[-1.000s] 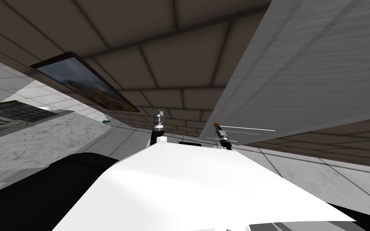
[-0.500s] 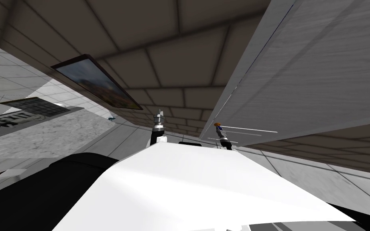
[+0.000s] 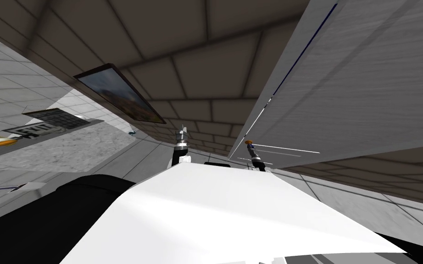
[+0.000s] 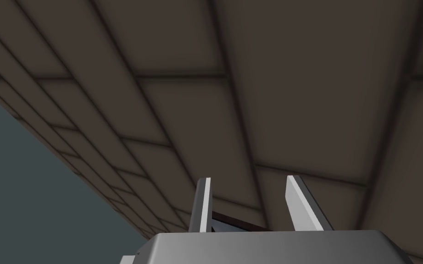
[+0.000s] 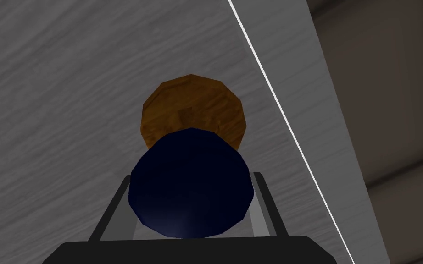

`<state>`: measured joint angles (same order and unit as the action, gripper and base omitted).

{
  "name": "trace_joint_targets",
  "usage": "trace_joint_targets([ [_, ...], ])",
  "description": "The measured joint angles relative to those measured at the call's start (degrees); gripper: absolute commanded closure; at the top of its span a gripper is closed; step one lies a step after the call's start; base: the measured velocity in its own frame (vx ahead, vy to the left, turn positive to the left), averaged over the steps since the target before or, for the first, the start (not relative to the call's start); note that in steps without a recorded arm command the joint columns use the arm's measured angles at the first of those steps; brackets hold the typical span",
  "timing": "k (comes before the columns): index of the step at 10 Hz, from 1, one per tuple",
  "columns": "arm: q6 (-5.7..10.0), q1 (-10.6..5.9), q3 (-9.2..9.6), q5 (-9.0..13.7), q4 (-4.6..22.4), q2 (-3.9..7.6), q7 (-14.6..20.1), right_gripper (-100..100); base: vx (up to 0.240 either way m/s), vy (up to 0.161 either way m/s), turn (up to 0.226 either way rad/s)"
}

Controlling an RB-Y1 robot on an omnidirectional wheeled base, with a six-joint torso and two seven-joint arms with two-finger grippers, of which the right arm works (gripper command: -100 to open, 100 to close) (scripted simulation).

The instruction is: Pull the door open

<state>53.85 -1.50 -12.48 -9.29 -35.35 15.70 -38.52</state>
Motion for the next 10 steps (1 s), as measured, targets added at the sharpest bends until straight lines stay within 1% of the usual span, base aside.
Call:
trace_joint_targets([
  [1, -0.1, 0.06, 0.1, 0.27, -0.2, -0.01, 1.25, 100, -0.031, -0.016, 0.048],
  [4, 0.09, -0.3, 0.32, 1.56, 0.46, 0.12, 5.37, 100, -0.036, -0.021, 0.068],
  [5, -0.16, 0.02, 0.39, 1.98, -0.11, 0.12, 6.77, 100, -0.042, -0.023, 0.077],
  [6, -0.13, -0.27, 0.46, 2.57, 0.3, 0.17, 8.29, 100, -0.031, -0.019, 0.028],
  [8, -0.57, 0.1, 0.65, 3.28, -0.46, 0.05, 10.82, 100, -0.03, -0.022, 0.05],
  [10, -0.41, -0.13, 0.78, 4.01, 0.01, 0.17, 13.25, 100, -0.039, -0.018, 0.067],
])
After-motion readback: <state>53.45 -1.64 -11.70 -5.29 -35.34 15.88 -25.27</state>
